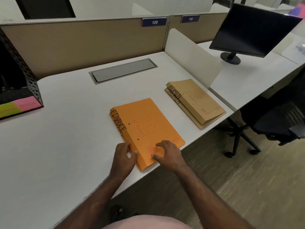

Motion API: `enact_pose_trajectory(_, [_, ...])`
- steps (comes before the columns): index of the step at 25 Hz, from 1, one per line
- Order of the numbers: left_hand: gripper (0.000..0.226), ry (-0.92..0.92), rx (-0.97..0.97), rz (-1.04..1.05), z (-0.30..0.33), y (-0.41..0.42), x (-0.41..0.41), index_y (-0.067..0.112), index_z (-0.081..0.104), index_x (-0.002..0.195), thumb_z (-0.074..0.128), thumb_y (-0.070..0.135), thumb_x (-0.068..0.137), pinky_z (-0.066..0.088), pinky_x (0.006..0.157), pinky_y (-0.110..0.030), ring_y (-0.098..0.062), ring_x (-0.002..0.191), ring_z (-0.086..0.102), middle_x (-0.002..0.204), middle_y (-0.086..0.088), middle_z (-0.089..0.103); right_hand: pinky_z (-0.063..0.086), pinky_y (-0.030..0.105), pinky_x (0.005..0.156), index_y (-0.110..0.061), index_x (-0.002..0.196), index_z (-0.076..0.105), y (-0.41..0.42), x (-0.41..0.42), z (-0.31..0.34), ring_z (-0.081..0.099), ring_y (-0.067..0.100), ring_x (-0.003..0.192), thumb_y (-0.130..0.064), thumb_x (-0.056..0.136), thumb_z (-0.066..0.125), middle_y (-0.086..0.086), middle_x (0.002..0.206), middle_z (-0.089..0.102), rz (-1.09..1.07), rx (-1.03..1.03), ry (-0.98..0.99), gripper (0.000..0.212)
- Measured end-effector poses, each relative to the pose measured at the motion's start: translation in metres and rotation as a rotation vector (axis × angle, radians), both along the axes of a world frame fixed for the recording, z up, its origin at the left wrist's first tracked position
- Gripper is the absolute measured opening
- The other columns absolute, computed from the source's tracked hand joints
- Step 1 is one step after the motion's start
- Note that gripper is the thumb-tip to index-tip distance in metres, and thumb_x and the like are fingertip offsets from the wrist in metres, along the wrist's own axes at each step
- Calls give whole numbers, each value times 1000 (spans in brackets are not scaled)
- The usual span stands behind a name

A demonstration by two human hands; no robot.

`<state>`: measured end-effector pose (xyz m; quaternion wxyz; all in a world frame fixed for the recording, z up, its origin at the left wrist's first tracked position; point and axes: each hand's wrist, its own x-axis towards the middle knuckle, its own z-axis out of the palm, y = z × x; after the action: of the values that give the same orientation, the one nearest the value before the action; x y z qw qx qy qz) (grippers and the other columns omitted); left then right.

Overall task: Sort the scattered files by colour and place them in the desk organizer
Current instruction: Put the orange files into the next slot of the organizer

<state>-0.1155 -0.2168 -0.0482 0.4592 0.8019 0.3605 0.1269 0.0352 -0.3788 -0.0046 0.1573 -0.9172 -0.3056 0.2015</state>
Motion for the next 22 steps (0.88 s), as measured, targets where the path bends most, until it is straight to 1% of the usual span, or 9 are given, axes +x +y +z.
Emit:
enact_pose_trajectory(5, [48,7,7,-24,-8,8,0,17,54,139,73,32,98,51,92,-28,-15,116,57,132,-2,53,38,47,118,-37,141,59,2,7,-6,43,16,142,-61,91,71,-8,155,50,6,-13,-13,57])
enact_pose_trajectory(8, [46,10,-13,6,-7,12,2,19,54,138,73,32,98,47,83,-18,-12,109,58,126,2,51,42,45,114,-36,141,59,1,22,-5,45,16,139,-62,92,70,-8,152,53,4,7,-20,57])
enact_pose_trajectory(9, [45,10,-24,21,-6,12,2,21,54,137,73,33,98,48,81,-17,-11,106,58,124,3,51,42,46,114,-36,143,58,0,28,-4,46,17,139,-62,92,70,-7,152,53,-5,21,-23,59])
enact_pose_trajectory(12, [41,36,-35,52,-5,15,5,29,52,132,74,35,97,53,81,-22,-8,100,59,119,5,52,42,51,117,-35,152,48,-2,48,-1,44,21,144,-62,90,72,-4,157,49,-42,64,-15,71])
enact_pose_trajectory(14, [47,77,-49,71,-1,17,8,27,52,138,73,37,97,47,74,-15,-3,97,59,120,5,53,41,52,118,-33,155,44,-3,63,0,42,24,146,-61,90,73,-3,159,46,-39,64,-17,76])
enact_pose_trajectory(16, [50,114,-78,120,3,17,12,25,51,143,71,39,99,42,70,-13,-2,95,61,122,4,58,41,53,118,-31,157,40,-5,78,0,40,26,148,-61,90,74,-1,162,42,-23,31,-9,81])
enact_pose_trajectory(18, [51,141,-92,180,5,12,15,21,51,146,67,39,101,44,72,-17,-8,101,64,120,5,62,42,53,118,-30,159,37,-7,91,-2,38,27,150,-60,89,75,1,164,39,-5,-6,19,85])
enact_pose_trajectory(20, [53,167,-133,247,8,6,19,17,51,148,66,40,102,49,80,-26,-14,104,64,116,6,63,43,52,116,-29,160,35,-7,103,-6,38,28,148,-60,90,75,4,162,39,24,-32,40,86])
enact_pose_trajectory(22, [56,199,-180,325,11,-1,24,15,50,149,65,42,102,54,90,-35,-17,106,64,123,-1,67,44,51,114,-28,160,37,-7,114,-10,39,29,146,-60,90,74,6,158,42,48,-37,38,86])
